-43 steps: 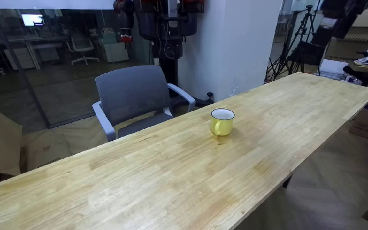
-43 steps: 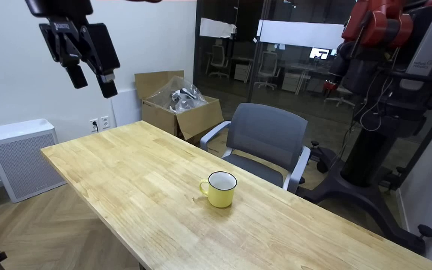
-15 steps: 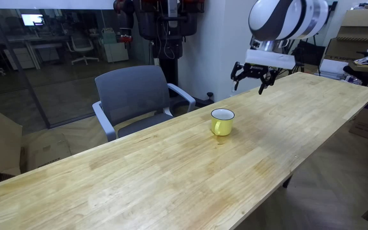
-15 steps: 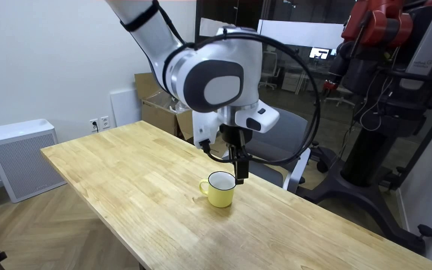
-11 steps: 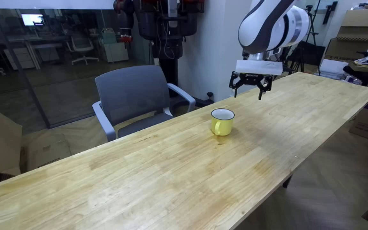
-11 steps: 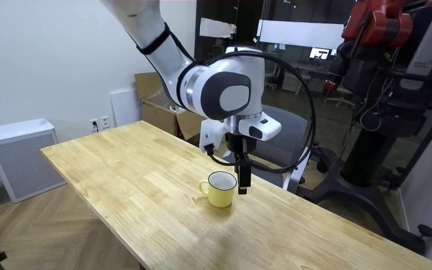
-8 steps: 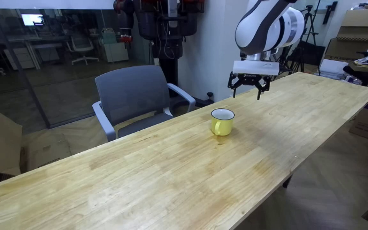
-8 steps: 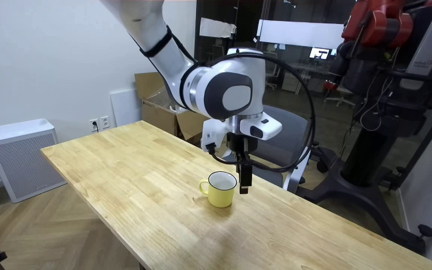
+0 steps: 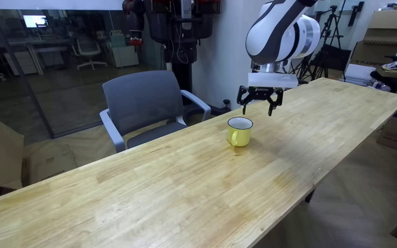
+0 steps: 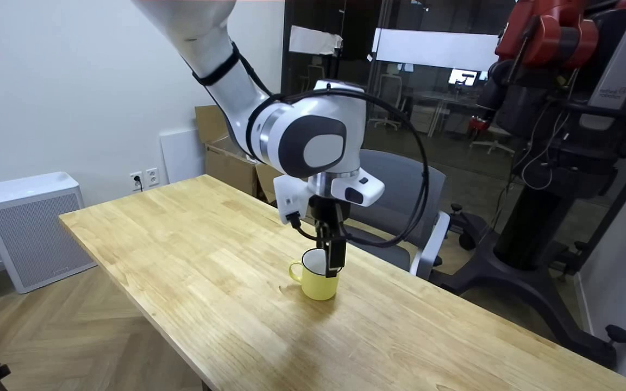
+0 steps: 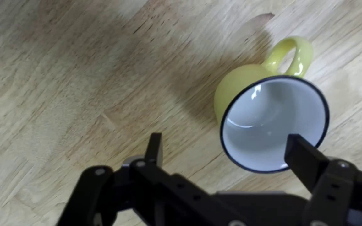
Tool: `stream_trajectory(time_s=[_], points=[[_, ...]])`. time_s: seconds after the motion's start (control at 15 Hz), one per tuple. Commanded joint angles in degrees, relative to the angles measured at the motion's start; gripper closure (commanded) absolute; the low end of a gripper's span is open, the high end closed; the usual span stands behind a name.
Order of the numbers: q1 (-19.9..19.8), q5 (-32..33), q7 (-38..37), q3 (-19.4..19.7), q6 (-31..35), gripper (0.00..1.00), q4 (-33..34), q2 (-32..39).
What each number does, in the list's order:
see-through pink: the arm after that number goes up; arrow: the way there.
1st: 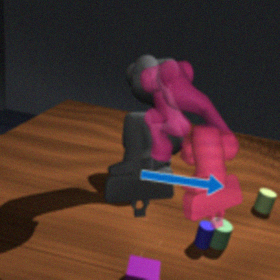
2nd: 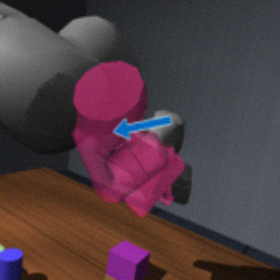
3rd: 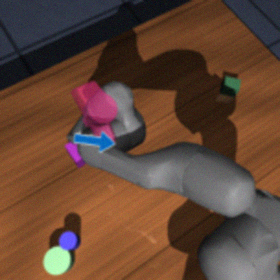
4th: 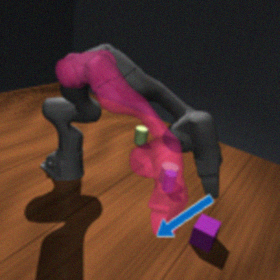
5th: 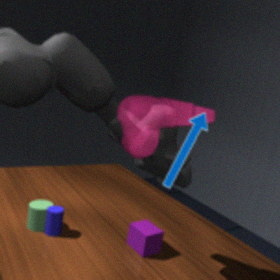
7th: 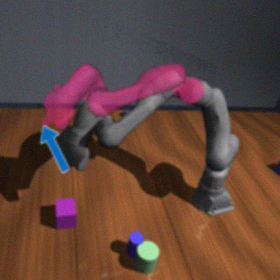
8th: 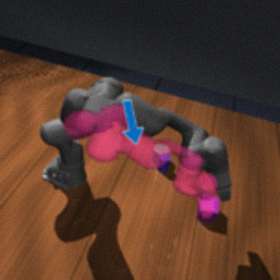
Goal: Move the yellow mug forwards
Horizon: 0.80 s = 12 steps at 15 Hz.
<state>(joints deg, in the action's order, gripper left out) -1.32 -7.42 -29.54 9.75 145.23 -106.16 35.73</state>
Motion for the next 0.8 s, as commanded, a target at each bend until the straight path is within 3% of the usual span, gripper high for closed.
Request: stream_trajectory(time_s=[0.0, 0.73], points=[[-1.08, -2.03, 4.08, -2.09, -0.28, 0.00, -1.00, -0.19], [-2.08, -2.73, 6.96, -1.37, 2.39, 0.00, -1.54, 1.20]])
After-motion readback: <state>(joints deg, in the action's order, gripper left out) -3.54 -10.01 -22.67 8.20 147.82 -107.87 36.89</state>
